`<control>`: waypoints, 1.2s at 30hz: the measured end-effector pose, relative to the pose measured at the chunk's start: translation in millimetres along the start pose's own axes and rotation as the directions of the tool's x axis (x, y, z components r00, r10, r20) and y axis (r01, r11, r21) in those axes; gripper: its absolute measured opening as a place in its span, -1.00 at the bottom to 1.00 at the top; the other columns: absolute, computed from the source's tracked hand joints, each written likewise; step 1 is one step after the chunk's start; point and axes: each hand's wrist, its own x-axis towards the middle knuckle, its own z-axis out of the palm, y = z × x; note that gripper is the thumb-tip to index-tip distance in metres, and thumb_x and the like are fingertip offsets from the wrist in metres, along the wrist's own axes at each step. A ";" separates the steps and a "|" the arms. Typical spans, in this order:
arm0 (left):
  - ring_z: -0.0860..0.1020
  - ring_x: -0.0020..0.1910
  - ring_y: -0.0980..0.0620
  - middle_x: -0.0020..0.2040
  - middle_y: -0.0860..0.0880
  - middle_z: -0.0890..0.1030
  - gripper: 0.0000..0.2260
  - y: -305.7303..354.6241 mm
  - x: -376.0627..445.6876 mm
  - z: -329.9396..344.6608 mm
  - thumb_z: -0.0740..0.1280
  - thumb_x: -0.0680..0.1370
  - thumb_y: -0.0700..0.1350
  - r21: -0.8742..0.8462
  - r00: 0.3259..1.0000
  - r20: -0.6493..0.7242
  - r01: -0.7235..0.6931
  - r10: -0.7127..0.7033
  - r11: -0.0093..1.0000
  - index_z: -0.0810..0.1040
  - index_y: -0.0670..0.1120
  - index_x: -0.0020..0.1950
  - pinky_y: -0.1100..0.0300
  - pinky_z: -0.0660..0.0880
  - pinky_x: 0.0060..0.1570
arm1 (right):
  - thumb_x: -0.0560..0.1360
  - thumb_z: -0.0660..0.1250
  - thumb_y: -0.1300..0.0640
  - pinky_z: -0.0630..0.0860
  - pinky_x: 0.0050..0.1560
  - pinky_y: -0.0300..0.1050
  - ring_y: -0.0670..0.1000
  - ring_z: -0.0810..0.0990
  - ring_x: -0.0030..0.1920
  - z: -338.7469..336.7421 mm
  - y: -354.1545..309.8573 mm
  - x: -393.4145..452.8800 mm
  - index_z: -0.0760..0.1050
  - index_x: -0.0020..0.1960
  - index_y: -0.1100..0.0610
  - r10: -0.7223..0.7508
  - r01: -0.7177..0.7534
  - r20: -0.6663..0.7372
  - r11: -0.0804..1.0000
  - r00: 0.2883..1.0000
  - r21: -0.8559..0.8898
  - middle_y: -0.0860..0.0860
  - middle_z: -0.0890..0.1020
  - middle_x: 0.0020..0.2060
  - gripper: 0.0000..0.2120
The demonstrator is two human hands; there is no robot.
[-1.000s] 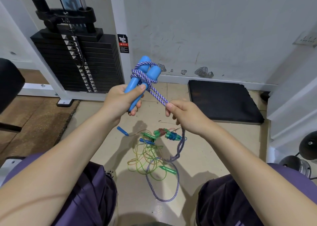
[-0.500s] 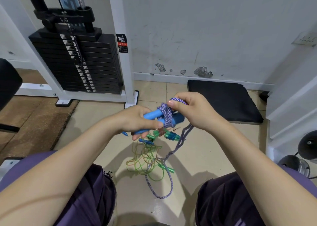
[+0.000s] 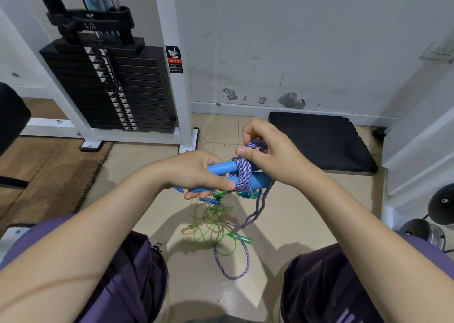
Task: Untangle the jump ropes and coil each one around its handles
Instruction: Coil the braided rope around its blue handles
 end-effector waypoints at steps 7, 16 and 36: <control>0.34 -0.64 0.02 -0.48 -0.13 0.48 -0.74 0.7 -0.3 1.1 0.44 0.53 -0.01 -0.069 1.000 0.002 0.004 -0.004 0.998 0.49 -0.10 -0.26 0.20 0.34 -0.42 | 0.33 0.55 0.01 0.33 -0.03 -0.33 -0.04 0.44 -0.09 1.8 10.7 4.0 0.63 -0.23 0.09 -0.113 0.088 -0.212 0.988 0.971 -0.125 0.01 0.46 -0.16 -0.83; 0.31 -0.65 0.05 -0.49 -0.14 0.45 -0.72 2.3 -0.2 0.9 0.41 0.51 0.00 -0.218 0.999 -0.006 -0.053 0.053 0.975 0.49 -0.22 -0.11 0.23 0.33 -0.45 | 0.44 0.46 0.02 0.58 -0.02 -0.08 -0.06 0.64 -0.08 -7.2 5.6 -0.5 0.69 -0.01 0.14 0.233 -0.243 0.078 0.863 0.969 0.442 0.07 0.72 -0.08 -0.78; 0.28 -0.64 0.04 -0.49 -0.09 0.43 -0.73 3.1 2.7 -3.1 0.30 0.60 -0.02 -0.450 0.839 -0.543 -0.309 0.018 0.838 0.50 -0.21 -0.14 0.27 0.26 -0.61 | 0.66 0.13 -0.01 0.50 0.00 -0.06 0.05 0.56 -0.09 45.7 8.0 -4.9 0.53 0.00 0.07 0.263 -0.256 0.192 0.965 0.945 -0.062 0.01 0.62 -0.14 -0.75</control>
